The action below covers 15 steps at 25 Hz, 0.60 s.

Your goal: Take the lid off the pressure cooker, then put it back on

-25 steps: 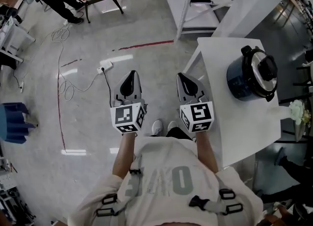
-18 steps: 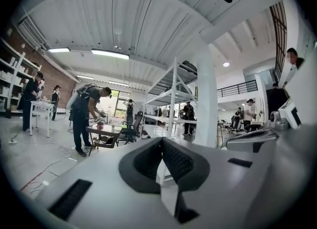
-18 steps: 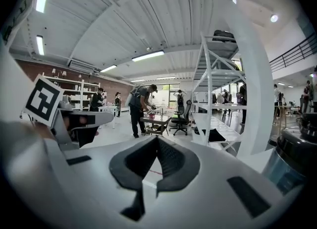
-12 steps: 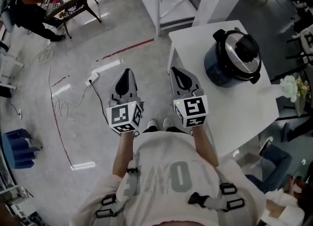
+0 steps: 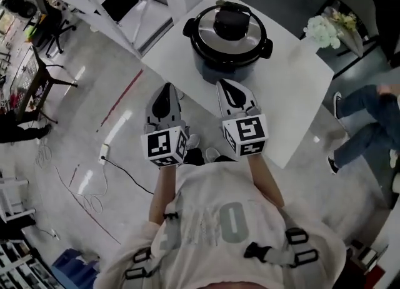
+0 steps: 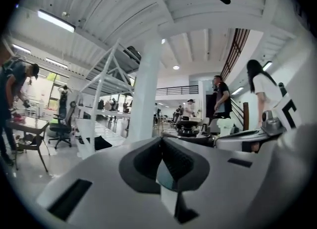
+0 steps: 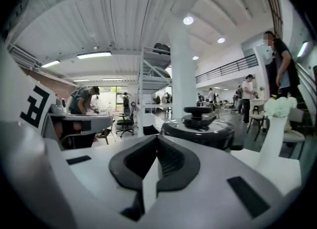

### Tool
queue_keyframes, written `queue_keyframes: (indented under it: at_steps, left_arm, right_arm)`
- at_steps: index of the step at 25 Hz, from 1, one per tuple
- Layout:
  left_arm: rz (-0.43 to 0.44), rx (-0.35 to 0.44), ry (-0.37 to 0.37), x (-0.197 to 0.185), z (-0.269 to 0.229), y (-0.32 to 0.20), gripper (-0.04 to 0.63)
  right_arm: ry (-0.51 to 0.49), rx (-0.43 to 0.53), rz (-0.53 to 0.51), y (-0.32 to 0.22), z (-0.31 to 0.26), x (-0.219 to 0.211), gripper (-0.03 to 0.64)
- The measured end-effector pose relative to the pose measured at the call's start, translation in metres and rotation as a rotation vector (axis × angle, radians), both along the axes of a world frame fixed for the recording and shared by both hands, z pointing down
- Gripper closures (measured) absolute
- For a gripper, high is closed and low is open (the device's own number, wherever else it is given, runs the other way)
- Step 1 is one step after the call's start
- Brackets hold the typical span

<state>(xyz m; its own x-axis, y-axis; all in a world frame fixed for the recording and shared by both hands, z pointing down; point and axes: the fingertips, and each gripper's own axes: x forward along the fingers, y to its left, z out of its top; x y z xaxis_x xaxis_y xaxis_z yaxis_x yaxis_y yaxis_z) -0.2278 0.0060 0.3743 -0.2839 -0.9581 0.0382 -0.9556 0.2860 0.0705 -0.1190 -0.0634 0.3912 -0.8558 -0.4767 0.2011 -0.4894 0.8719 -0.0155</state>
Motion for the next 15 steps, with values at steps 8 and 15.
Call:
queue_keyframes:
  at_steps: [8,15]
  left_arm:
    - [0.291,-0.004,0.0,0.046,-0.001,-0.075,0.577]
    - [0.428,-0.017,-0.018,0.049,0.004,-0.099,0.578]
  right_arm:
    - [-0.016,-0.004,0.355,-0.046,-0.005,0.074,0.607]
    - [-0.021,-0.013,0.552,-0.052,-0.001,0.092,0.607]
